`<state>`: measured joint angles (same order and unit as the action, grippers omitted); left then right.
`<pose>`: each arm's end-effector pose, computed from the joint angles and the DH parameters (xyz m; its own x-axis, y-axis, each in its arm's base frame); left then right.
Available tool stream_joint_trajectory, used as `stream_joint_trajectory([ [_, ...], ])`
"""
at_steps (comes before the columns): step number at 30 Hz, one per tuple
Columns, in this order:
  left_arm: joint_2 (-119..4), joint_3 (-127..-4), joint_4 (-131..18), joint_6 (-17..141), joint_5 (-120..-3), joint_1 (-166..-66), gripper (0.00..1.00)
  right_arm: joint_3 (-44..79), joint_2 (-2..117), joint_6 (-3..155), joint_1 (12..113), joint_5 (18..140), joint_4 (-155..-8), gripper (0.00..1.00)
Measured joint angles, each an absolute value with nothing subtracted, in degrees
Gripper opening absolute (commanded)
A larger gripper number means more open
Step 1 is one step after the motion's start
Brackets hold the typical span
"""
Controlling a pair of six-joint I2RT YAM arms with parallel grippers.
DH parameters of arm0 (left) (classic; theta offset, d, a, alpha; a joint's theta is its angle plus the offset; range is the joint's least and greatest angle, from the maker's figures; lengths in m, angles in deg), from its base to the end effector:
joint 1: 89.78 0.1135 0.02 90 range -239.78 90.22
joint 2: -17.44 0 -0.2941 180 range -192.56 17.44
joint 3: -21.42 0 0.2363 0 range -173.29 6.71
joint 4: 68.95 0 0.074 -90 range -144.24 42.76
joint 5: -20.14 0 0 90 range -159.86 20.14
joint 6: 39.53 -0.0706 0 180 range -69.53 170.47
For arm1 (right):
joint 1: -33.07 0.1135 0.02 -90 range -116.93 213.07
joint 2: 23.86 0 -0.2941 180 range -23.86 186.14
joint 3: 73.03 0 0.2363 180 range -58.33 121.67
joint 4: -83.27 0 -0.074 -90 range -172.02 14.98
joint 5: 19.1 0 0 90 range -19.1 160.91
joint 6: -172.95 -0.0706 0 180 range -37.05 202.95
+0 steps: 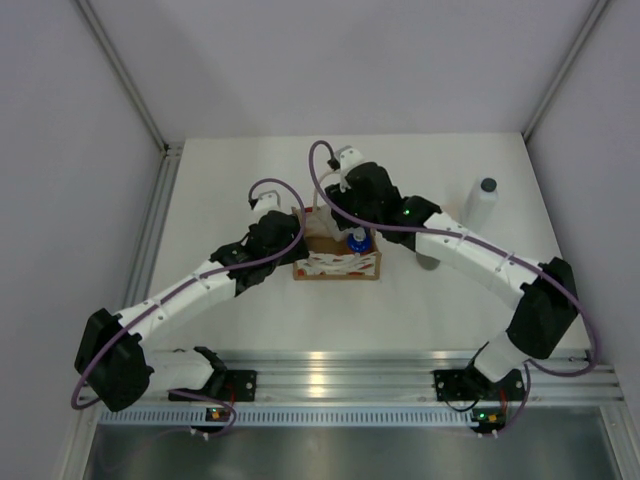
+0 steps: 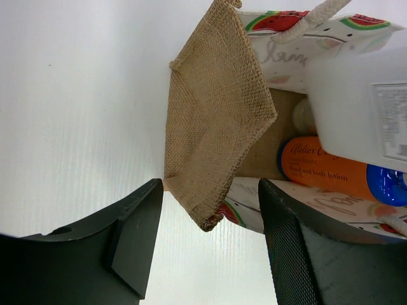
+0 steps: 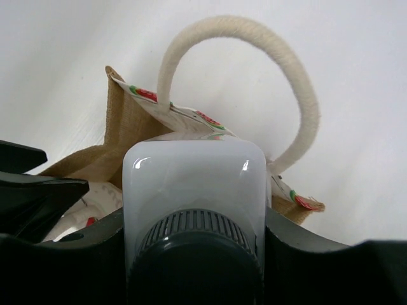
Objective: Take the personal care products out of the canvas bag
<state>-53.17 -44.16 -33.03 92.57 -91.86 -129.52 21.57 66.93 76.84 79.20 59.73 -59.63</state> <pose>0.2192 -0.1479 0.2788 -0.6255 -0.2884 -0.7250 -0.0595 0.9441 -0.3242 0.2729 0.2642 0.3446 -0.4416 -0.3087 -0.8425 -0.5512 0.8342 -0.0168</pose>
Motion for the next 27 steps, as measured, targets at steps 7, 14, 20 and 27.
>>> stream_joint_trajectory([
  [7, -53.2, -44.2, -33.0, 92.6, -91.9, -129.5, 0.66, 22.2, 60.0, 77.0, 79.2, 57.1, -57.4, 0.0],
  [14, -53.2, -43.7, -33.0, 92.7, -92.1, -129.5, 0.66, 25.5, 53.4, 77.9, 78.6, 53.5, -53.2, 0.0],
  [20, -53.2, -43.6, -33.1, 93.1, -92.1, -129.5, 0.66, 28.8, 50.1, 78.5, 71.2, 54.1, -51.8, 0.0],
  [27, -53.1, -43.6, -33.0, 93.3, -92.0, -129.5, 0.66, 28.8, 54.6, 79.1, 59.7, 55.3, -51.7, 0.0],
])
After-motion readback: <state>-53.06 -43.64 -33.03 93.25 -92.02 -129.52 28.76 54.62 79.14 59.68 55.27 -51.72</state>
